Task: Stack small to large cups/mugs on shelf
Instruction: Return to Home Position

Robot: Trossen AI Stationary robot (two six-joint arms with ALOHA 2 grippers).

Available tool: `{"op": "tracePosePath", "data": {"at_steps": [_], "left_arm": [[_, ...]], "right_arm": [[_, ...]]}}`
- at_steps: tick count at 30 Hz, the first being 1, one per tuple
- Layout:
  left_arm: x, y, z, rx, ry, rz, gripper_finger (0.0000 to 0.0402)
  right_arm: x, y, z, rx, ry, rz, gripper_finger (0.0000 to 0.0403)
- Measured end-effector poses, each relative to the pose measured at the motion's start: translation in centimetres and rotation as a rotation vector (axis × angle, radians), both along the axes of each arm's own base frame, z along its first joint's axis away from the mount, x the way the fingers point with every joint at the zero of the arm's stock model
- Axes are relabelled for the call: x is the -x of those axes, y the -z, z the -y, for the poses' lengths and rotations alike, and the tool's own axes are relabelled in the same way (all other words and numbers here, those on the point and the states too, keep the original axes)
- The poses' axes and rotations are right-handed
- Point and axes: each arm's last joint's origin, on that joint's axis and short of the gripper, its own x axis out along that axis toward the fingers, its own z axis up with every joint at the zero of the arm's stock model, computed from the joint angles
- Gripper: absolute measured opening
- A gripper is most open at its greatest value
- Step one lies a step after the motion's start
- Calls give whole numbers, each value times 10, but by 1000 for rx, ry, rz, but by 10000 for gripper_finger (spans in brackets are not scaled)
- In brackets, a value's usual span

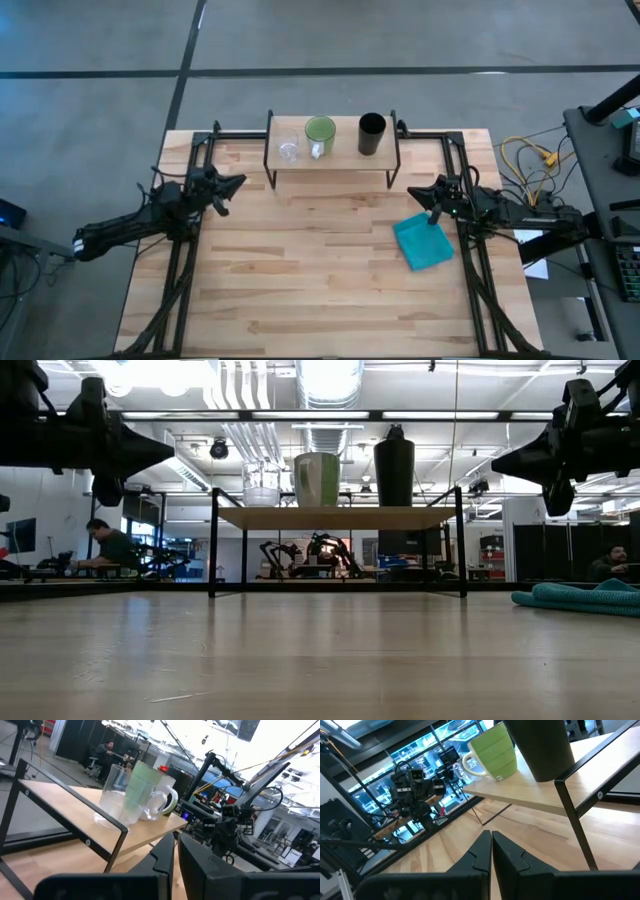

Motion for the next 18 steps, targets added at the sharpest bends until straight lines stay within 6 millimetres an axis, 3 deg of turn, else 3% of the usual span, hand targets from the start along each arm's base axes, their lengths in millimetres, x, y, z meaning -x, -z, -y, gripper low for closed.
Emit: {"op": "tracePosePath", "data": {"at_steps": [18], "left_arm": [[-2,7,0,48,9,-7,11]], "right_arm": [[0,0,0,0,0,0,9]]}}
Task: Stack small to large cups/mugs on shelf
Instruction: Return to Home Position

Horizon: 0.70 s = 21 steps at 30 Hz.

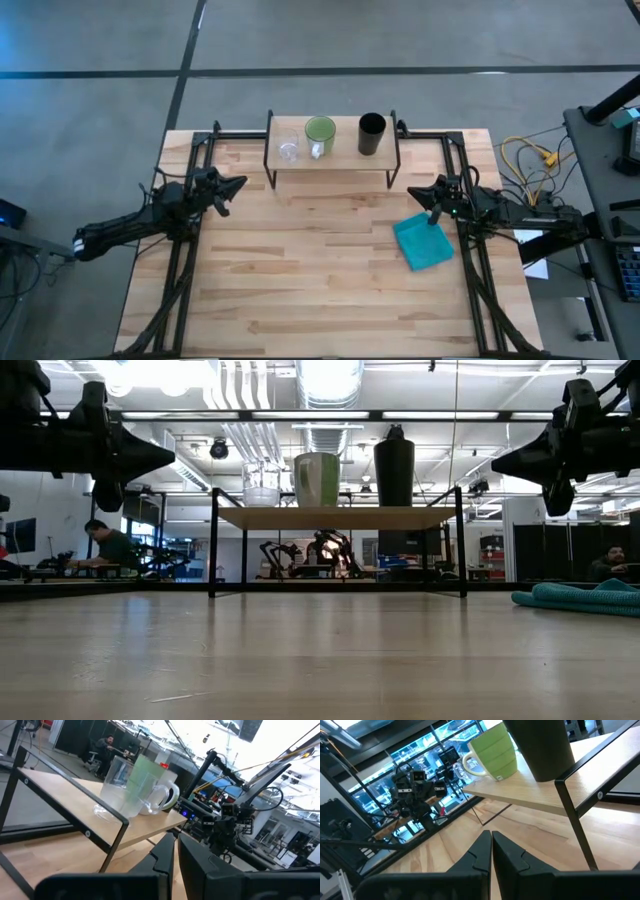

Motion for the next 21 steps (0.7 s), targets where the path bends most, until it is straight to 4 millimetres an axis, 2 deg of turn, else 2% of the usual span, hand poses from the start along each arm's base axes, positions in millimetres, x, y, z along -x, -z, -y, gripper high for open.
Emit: {"op": "tracePosePath", "data": {"at_steps": [21], "left_arm": [[-1,3,0,10,0,-26,11]], "right_arm": [[0,0,0,0,0,0,9]]}}
